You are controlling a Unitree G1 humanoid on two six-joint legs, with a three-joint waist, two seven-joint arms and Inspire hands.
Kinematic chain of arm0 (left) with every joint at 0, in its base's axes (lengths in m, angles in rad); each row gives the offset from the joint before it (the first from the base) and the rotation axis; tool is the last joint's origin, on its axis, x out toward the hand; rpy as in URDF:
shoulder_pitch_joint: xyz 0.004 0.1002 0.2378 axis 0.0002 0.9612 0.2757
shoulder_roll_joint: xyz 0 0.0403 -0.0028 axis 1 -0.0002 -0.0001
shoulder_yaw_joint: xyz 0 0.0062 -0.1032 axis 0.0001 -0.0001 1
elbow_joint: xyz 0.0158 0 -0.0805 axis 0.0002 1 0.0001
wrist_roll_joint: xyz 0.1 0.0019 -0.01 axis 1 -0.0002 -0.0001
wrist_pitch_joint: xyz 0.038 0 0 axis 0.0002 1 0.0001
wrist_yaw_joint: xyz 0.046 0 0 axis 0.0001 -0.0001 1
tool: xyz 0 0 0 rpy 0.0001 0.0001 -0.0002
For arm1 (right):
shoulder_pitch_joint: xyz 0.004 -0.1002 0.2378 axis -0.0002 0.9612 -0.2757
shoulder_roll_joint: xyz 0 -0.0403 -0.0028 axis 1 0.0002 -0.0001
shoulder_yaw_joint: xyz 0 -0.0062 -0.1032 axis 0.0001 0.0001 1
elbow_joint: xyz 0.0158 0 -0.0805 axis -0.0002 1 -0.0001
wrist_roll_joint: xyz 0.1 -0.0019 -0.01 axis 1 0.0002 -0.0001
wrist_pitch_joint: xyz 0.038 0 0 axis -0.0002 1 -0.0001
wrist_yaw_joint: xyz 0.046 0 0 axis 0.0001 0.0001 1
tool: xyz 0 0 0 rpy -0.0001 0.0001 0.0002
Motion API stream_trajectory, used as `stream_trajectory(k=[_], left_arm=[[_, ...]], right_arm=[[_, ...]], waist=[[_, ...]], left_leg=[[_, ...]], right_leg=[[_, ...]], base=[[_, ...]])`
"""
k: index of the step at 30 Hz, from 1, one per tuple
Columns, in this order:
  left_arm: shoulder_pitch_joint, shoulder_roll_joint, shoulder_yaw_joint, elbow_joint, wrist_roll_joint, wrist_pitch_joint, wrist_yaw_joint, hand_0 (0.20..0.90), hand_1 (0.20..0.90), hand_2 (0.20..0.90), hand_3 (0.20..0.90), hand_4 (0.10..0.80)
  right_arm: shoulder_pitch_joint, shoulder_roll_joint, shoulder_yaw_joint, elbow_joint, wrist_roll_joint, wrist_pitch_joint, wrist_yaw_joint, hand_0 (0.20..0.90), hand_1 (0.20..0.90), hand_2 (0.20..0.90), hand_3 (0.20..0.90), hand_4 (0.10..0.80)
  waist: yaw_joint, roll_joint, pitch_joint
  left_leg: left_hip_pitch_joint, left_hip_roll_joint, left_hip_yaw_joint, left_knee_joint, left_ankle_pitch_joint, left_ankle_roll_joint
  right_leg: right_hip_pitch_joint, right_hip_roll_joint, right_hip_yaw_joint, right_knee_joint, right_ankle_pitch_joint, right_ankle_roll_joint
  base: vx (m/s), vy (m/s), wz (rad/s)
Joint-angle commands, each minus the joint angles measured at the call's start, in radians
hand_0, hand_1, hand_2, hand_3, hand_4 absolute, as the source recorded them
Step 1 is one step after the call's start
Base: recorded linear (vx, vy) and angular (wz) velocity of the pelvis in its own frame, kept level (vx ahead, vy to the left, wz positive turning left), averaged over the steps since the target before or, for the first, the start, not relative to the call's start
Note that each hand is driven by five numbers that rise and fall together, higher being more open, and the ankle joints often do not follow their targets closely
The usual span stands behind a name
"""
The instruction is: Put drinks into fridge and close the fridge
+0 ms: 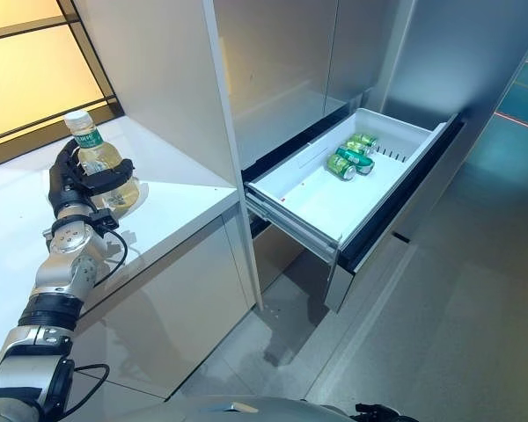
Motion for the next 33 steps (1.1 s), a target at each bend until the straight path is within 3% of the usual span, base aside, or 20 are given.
stream_trajectory(k=[1, 10, 11, 12, 13, 33], left_arm=[[-0.232, 0.113, -0.018, 0.053, 0.000, -0.141, 0.017, 0.900, 0.900, 0.900, 0.900, 0.800], [-0.252, 0.123, -0.023, 0.064, -0.012, -0.146, 0.021, 0.900, 0.900, 0.900, 0.900, 0.800], [-0.254, 0.124, -0.024, 0.069, -0.015, -0.150, 0.018, 0.573, 0.573, 0.573, 0.518, 0.418], [-0.256, 0.124, -0.024, 0.072, -0.015, -0.152, 0.017, 0.324, 0.324, 0.324, 0.227, 0.127], [-0.254, 0.122, -0.023, 0.070, -0.014, -0.153, 0.017, 0.300, 0.300, 0.300, 0.200, 0.100], [-0.244, 0.120, -0.024, 0.039, -0.009, -0.191, -0.016, 0.300, 0.300, 0.300, 0.200, 0.100]], right_arm=[[-0.021, -0.004, 0.043, 0.018, -0.010, -0.008, 0.038, 0.900, 0.900, 0.900, 0.900, 0.800], [-0.021, -0.005, 0.046, 0.019, -0.005, -0.008, 0.040, 0.900, 0.900, 0.900, 0.900, 0.800], [-0.021, -0.005, 0.046, 0.019, -0.005, -0.009, 0.040, 0.900, 0.900, 0.900, 0.900, 0.800], [-0.022, -0.004, 0.046, 0.021, -0.006, -0.009, 0.041, 0.900, 0.900, 0.900, 0.900, 0.800], [-0.021, -0.005, 0.045, 0.020, -0.007, -0.009, 0.042, 0.900, 0.900, 0.900, 0.900, 0.800], [-0.021, -0.014, 0.063, 0.016, -0.089, -0.035, 0.031, 0.900, 0.900, 0.900, 0.900, 0.800]], waist=[[-0.021, 0.032, -0.045], [-0.023, 0.033, -0.048], [-0.023, 0.033, -0.048], [-0.024, 0.034, -0.048], [-0.024, 0.034, -0.048], [-0.018, 0.030, -0.047]], left_leg=[[-0.001, -0.013, 0.010, 0.007, -0.117, -0.016], [-0.003, -0.013, 0.013, 0.007, -0.116, -0.017], [-0.003, -0.013, 0.013, 0.007, -0.116, -0.017], [-0.003, -0.013, 0.013, 0.007, -0.117, -0.016], [-0.003, -0.013, 0.014, 0.007, -0.117, -0.016], [-0.005, -0.013, 0.010, 0.006, -0.116, -0.017]], right_leg=[[0.019, -0.029, -0.015, 0.024, -0.069, 0.093], [0.018, -0.029, -0.014, 0.023, -0.068, 0.094], [0.017, -0.029, -0.014, 0.023, -0.068, 0.094], [0.017, -0.029, -0.014, 0.023, -0.069, 0.094], [0.017, -0.029, -0.014, 0.023, -0.068, 0.094], [0.016, -0.031, -0.018, 0.023, -0.067, 0.096]], base=[[0.000, 0.000, 0.00], [0.000, 0.000, 0.00], [0.000, 0.000, 0.00], [0.000, 0.000, 0.00], [0.000, 0.000, 0.00], [0.000, -0.001, -0.01]])
